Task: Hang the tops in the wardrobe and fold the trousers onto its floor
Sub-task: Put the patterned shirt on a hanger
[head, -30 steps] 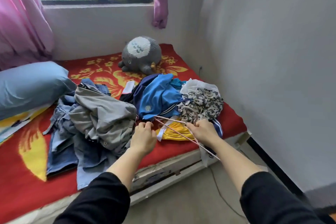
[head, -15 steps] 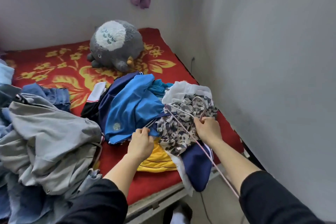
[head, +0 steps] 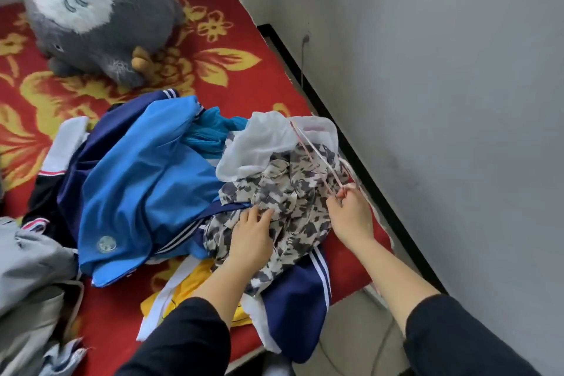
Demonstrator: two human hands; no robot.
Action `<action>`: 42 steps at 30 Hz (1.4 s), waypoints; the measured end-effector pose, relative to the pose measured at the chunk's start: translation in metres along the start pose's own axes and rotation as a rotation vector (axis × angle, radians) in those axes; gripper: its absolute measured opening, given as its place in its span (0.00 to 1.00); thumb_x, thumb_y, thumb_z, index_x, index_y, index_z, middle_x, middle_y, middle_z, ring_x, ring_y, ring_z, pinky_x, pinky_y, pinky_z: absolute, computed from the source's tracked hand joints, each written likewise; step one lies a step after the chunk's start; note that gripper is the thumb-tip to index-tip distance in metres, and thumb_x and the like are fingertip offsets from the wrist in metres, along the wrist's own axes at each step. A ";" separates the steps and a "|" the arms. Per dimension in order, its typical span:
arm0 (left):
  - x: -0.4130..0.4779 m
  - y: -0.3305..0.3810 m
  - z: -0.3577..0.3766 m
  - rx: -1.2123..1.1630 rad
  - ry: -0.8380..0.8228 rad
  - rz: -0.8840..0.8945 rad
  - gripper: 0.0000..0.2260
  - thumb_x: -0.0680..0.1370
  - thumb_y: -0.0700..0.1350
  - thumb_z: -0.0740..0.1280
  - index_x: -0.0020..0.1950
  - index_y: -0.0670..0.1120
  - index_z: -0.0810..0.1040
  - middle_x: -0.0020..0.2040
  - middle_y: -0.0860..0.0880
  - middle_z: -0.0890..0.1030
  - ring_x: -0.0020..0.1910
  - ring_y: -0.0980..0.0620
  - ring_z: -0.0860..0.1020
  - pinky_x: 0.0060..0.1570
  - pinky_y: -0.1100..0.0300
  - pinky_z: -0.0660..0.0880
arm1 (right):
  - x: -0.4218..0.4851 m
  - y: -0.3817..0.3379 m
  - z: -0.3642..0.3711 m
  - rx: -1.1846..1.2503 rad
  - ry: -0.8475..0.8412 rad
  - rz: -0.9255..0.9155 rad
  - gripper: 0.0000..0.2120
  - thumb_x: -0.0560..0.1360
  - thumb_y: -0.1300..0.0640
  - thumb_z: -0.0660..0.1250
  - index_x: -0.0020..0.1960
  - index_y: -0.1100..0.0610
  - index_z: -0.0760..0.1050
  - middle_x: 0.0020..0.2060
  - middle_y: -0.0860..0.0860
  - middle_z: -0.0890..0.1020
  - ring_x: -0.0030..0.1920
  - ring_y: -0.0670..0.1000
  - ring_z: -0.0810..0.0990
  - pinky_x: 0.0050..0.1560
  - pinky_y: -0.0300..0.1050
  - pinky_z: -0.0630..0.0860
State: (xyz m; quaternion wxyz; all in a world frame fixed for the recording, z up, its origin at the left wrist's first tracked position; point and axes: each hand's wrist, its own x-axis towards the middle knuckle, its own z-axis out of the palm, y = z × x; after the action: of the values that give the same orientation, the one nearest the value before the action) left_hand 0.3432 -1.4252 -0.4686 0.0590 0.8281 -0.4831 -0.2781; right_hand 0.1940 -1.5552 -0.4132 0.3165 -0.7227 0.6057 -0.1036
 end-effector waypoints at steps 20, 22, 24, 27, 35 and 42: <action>0.028 -0.001 0.049 -0.422 -0.372 -0.161 0.07 0.80 0.45 0.60 0.46 0.46 0.76 0.43 0.47 0.75 0.44 0.49 0.76 0.40 0.59 0.72 | 0.002 0.053 0.045 0.227 -0.199 0.274 0.08 0.74 0.58 0.61 0.36 0.53 0.67 0.32 0.47 0.71 0.31 0.47 0.68 0.32 0.42 0.66; 0.025 -0.003 0.010 -0.800 -0.421 -0.211 0.10 0.81 0.47 0.60 0.40 0.48 0.70 0.34 0.50 0.70 0.29 0.56 0.68 0.30 0.63 0.63 | 0.001 0.043 0.032 0.248 -0.250 0.298 0.07 0.75 0.60 0.62 0.39 0.56 0.73 0.32 0.48 0.73 0.31 0.46 0.69 0.32 0.41 0.65; 0.018 -0.004 -0.037 -1.036 -0.397 -0.221 0.09 0.81 0.49 0.61 0.41 0.51 0.71 0.36 0.50 0.72 0.31 0.55 0.67 0.32 0.60 0.63 | -0.003 0.025 0.015 0.347 -0.310 0.327 0.05 0.73 0.66 0.64 0.44 0.57 0.77 0.34 0.46 0.74 0.32 0.45 0.70 0.32 0.38 0.65; 0.009 0.002 -0.103 -1.223 -0.365 -0.150 0.10 0.81 0.47 0.63 0.39 0.51 0.73 0.35 0.49 0.73 0.32 0.53 0.69 0.32 0.58 0.66 | -0.013 -0.012 -0.010 0.484 -0.428 0.295 0.20 0.68 0.73 0.64 0.54 0.54 0.79 0.32 0.46 0.73 0.27 0.45 0.67 0.24 0.36 0.62; -0.055 0.023 -0.270 -1.392 -0.297 0.167 0.10 0.81 0.43 0.62 0.41 0.47 0.79 0.38 0.49 0.79 0.34 0.54 0.78 0.34 0.62 0.77 | -0.038 -0.145 -0.068 0.621 -0.523 -0.229 0.11 0.70 0.64 0.71 0.50 0.54 0.80 0.40 0.49 0.85 0.41 0.46 0.82 0.38 0.35 0.76; -0.108 0.027 -0.385 -1.576 0.054 0.147 0.09 0.82 0.44 0.58 0.47 0.43 0.75 0.40 0.45 0.77 0.35 0.50 0.77 0.33 0.61 0.77 | -0.054 -0.239 -0.103 0.738 -0.395 -0.250 0.05 0.70 0.60 0.70 0.44 0.60 0.77 0.28 0.48 0.78 0.25 0.43 0.75 0.24 0.36 0.70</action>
State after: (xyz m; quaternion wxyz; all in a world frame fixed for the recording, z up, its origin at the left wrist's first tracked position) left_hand 0.4811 -1.4149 -0.0925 0.6579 0.5150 -0.1956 -0.5136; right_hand 0.3193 -1.5230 -0.1816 0.6483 -0.6350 0.3637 -0.2105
